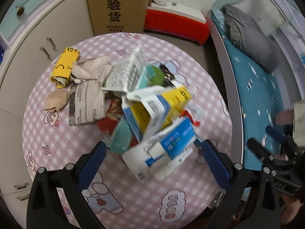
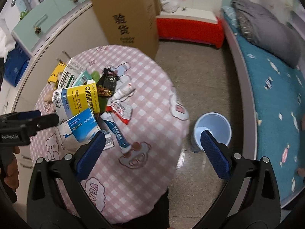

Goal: Collect trash
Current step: 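Grasp the yellow-white box with the left gripper while the right grasps the red-white wrapper, then carry the box and wrapper in both grippers over the light-blue bin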

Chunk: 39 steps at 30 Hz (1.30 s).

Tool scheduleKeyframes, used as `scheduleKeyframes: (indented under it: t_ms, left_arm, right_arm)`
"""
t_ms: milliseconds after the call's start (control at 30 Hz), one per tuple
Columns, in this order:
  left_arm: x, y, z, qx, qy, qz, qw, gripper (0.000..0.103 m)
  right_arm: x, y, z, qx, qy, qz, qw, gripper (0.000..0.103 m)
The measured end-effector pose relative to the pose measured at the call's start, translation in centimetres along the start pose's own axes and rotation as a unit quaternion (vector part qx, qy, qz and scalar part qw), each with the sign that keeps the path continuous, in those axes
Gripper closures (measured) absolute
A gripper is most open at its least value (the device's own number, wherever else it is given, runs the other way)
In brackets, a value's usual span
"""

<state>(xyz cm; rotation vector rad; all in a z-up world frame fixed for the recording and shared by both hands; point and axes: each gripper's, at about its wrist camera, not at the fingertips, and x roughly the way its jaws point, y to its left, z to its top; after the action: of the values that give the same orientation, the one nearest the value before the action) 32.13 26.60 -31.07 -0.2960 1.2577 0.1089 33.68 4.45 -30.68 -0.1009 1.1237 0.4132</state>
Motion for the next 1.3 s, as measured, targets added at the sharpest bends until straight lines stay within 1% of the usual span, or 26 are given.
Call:
scheduleKeyframes:
  t_ms: [33,67,200,267,300,367,400,433,467,533,567,600,633,667,700,767,867,933,967,1000,1067,1100,1133,1167,1233,1300]
  left_arm:
    - [0.2,0.1,0.3,-0.002,-0.002,0.001,1.0,0.01]
    - [0.4,0.0,0.7,-0.003,-0.005,0.003,1.0,0.018]
    - [1.3,0.1,1.7,-0.006,-0.007,0.003,1.0,0.026]
    - [1.9,0.1,1.9,-0.007,-0.005,-0.003,1.0,0.033]
    - [2.1,0.0,2.1,-0.005,-0.006,0.001,1.0,0.034]
    - [2.6,0.0,2.4,-0.004,-0.006,0.004,1.0,0.042]
    - [2.8,-0.1,2.5,-0.002,-0.005,0.001,1.0,0.044]
    - [2.9,-0.1,2.6,0.001,-0.006,0.001,1.0,0.048]
    - [3.2,-0.3,2.7,0.008,-0.004,0.001,1.0,0.059]
    - [3.6,-0.5,2.8,0.017,0.001,-0.01,0.9998,0.076]
    - [3.7,-0.6,2.9,0.018,0.001,-0.016,0.9997,0.083]
    - [3.8,-0.8,2.9,0.021,0.0,-0.019,0.9996,0.085]
    - [3.5,-0.9,2.8,0.023,-0.009,-0.02,0.9995,0.093]
    - [3.2,-1.0,2.8,0.024,-0.017,-0.025,0.9992,0.097]
    - [2.6,-1.1,2.9,0.021,-0.026,-0.035,0.9988,0.098]
    - [1.7,-1.3,3.1,0.022,-0.038,-0.039,0.9983,0.101]
    - [0.8,-1.7,3.2,0.03,-0.05,-0.027,0.9979,0.101]
    - [0.4,-1.6,3.3,0.029,-0.057,-0.024,0.9977,0.101]
    - [0.4,-1.5,3.3,0.028,-0.056,-0.025,0.9977,0.101]
    - [0.4,-1.6,3.3,0.03,-0.056,-0.023,0.9978,0.101]
    - [0.2,-1.6,3.1,0.035,-0.056,-0.02,0.9976,0.101]
    - [-0.1,-1.6,2.9,0.036,-0.058,-0.022,0.9975,0.101]
    - [-0.4,-1.6,2.8,0.037,-0.06,-0.024,0.9973,0.102]
    - [-0.7,-1.6,2.7,0.039,-0.062,-0.027,0.9969,0.102]
    - [-1.3,-1.7,2.4,0.045,-0.068,-0.031,0.9962,0.102]
    - [-2.2,-1.7,2.1,0.052,-0.075,-0.039,0.9951,0.102]
  right_arm:
    - [0.7,0.2,0.4,-0.006,0.005,0.005,1.0,0.006]
    - [1.1,0.4,0.6,-0.011,0.009,0.009,1.0,0.006]
    - [2.5,0.8,1.5,-0.022,0.017,0.021,0.999,0.006]
    - [3.1,0.9,1.8,-0.024,0.019,0.025,0.999,0.006]
    - [3.6,0.9,2.0,-0.025,0.021,0.026,0.999,0.006]
    - [4.0,0.9,2.2,-0.027,0.024,0.029,0.999,0.006]
    - [4.3,0.9,2.4,-0.028,0.025,0.031,0.999,0.006]
    - [4.7,1.0,2.6,-0.031,0.026,0.031,0.999,0.006]
    - [5.1,1.2,2.8,-0.036,0.026,0.032,0.998,0.006]
    - [6.1,1.6,3.1,-0.05,0.029,0.031,0.998,0.006]
    - [6.6,1.8,3.3,-0.056,0.032,0.031,0.997,0.007]
    - [7.2,2.0,3.4,-0.062,0.035,0.035,0.997,0.009]
    - [7.6,2.1,3.5,-0.067,0.039,0.037,0.996,0.012]
    - [8.1,2.3,3.7,-0.071,0.042,0.04,0.996,0.013]
    - [8.6,2.6,3.8,-0.076,0.045,0.044,0.995,0.016]
    - [9.8,3.3,4.0,-0.093,0.052,0.048,0.993,0.021]
    - [11.3,4.4,4.2,-0.118,0.064,0.06,0.989,0.025]
    - [12.3,5.1,4.1,-0.132,0.074,0.064,0.986,0.033]
    - [12.8,5.3,4.1,-0.132,0.078,0.07,0.986,0.034]
    - [13.1,5.3,4.3,-0.124,0.081,0.078,0.986,0.039]
    - [13.2,5.7,4.6,-0.136,0.08,0.063,0.985,0.061]
    - [13.2,5.9,4.6,-0.14,0.082,0.072,0.984,0.075]
    - [13.1,5.9,4.7,-0.136,0.089,0.077,0.984,0.08]
    - [13.0,5.8,4.8,-0.133,0.092,0.078,0.984,0.083]
    - [12.0,5.5,4.7,-0.116,0.087,0.088,0.986,0.084]
    - [10.6,4.8,4.5,-0.078,0.081,0.106,0.988,0.084]
